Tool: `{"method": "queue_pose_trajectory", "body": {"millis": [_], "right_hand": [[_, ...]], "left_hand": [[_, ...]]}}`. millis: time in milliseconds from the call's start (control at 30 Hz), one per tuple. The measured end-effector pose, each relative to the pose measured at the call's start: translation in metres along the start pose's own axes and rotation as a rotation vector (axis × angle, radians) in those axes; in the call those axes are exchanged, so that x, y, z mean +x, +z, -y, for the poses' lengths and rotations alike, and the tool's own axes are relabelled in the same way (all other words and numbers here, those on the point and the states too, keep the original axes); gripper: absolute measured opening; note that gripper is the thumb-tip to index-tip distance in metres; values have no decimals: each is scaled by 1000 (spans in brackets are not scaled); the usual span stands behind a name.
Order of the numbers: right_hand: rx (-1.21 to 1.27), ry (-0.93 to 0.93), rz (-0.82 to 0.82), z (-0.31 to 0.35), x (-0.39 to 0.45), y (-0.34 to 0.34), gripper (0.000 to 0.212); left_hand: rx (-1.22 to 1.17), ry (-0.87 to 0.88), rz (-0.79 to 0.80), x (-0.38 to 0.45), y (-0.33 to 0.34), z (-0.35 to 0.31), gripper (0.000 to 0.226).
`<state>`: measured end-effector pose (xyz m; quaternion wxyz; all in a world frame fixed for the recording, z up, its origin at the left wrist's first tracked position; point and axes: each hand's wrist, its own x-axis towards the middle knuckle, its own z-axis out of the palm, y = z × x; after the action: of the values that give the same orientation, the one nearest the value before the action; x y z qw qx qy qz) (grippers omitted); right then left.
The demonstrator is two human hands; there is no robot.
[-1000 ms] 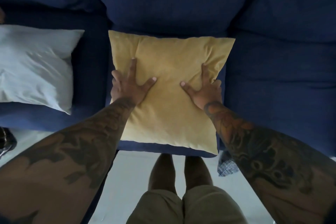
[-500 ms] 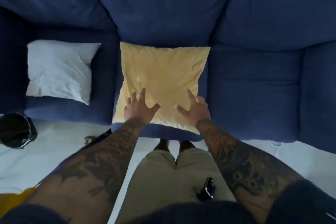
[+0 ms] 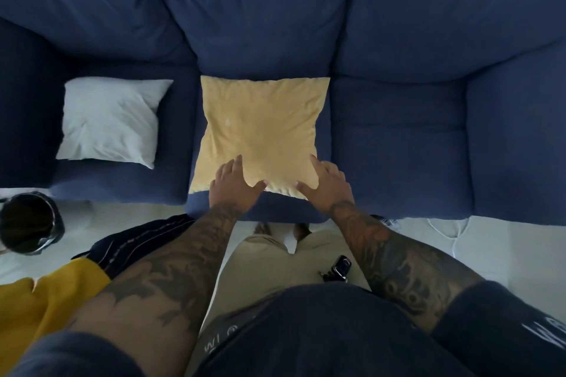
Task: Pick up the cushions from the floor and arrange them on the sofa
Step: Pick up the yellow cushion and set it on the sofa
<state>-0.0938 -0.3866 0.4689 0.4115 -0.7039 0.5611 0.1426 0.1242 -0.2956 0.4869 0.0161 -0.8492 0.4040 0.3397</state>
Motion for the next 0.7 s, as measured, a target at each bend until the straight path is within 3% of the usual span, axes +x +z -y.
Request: {"method": "queue_pose_trajectory", "body": {"millis": [433,700], "right_hand": [[117,34,-207,7,-98,65,83],[165,23,-244,0,-181,101,84]], "left_hand": [[52,206,-31,-90,24,51,96],[19,251,-64,-152,36,81,101]]}}
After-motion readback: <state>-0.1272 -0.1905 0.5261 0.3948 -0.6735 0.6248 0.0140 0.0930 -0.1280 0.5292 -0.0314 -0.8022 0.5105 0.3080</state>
